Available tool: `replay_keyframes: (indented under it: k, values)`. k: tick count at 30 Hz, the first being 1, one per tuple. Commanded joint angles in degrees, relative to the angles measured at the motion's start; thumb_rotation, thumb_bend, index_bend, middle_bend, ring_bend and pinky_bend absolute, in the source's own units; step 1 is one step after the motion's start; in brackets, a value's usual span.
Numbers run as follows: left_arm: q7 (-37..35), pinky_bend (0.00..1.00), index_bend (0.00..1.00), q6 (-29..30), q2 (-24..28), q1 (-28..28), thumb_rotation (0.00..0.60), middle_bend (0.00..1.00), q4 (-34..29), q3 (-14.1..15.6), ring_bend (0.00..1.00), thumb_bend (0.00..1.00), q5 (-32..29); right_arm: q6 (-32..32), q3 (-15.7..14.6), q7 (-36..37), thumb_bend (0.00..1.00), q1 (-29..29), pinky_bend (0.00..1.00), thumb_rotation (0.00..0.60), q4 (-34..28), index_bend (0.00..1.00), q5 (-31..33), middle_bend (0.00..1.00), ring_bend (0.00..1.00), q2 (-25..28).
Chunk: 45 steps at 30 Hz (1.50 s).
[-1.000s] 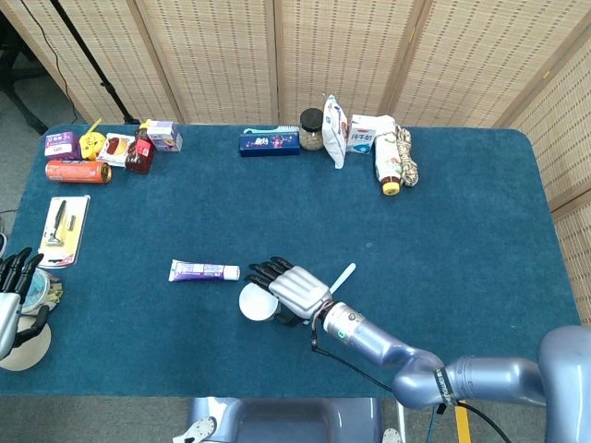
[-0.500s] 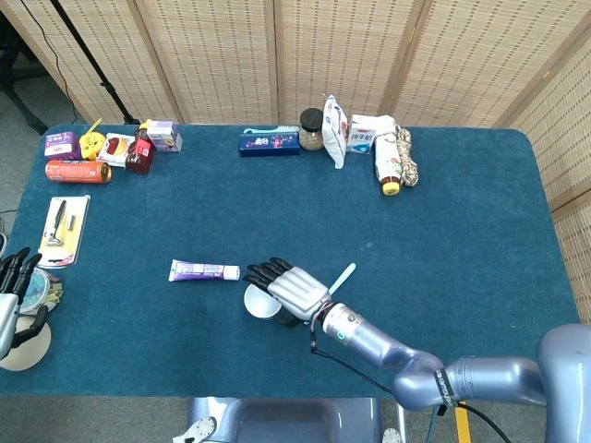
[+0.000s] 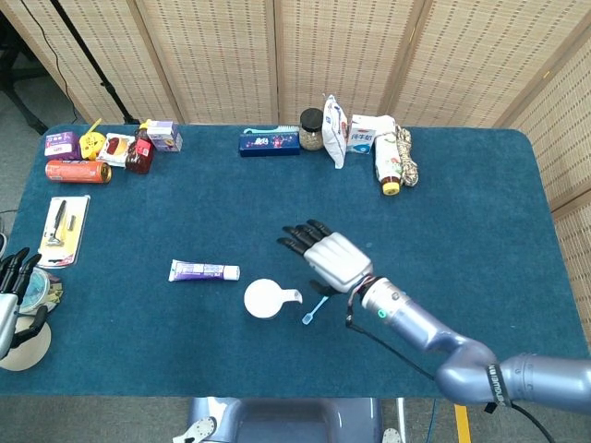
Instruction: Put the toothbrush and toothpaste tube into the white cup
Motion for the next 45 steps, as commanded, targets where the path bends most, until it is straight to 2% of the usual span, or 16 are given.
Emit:
replay_keyframes:
  k: [1, 9, 18, 28, 45]
  values:
    - [0.3, 0.0, 0.0, -0.12, -0.09, -0.08, 0.6, 0.0, -0.06, 0.03, 0.0, 0.41, 0.01, -2.65, -1.48, 2.99, 0.42, -1.48, 0.0, 0.6, 5.23, 0.07, -0.75, 0.0, 0.0, 2.34]
    - [2.17, 0.0, 0.0, -0.45, -0.72, -0.28, 0.6, 0.0, -0.46, -0.07, 0.0, 0.41, -0.52, -11.58, -5.29, 12.0, 0.42, -2.24, 0.0, 0.6, 17.35, 0.1, -8.12, 0.0, 0.0, 0.04]
    - [3.87, 0.0, 0.0, -1.29, -1.22, -0.69, 0.6, 0.0, -0.76, -0.29, 0.0, 0.41, -1.57, -16.03, -7.31, 17.33, 0.42, -0.88, 0.0, 0.6, 24.49, 0.23, -15.23, 0.0, 0.0, -6.42]
    - [3.99, 0.0, 0.0, -1.71, -1.15, -0.89, 0.6, 0.0, -0.8, -0.41, 0.0, 0.41, -2.1, -16.25, -7.5, 18.2, 0.42, 0.63, 0.0, 0.6, 28.56, 0.34, -18.2, 0.0, 0.0, -10.95]
    - [3.93, 0.0, 0.0, -1.99, -1.17, -1.05, 0.6, 0.0, -0.66, -0.51, 0.0, 0.41, -2.54, -11.31, -7.83, 19.39, 0.42, -0.1, 0.0, 0.6, 34.09, 0.41, -20.93, 0.0, 0.0, -16.4]
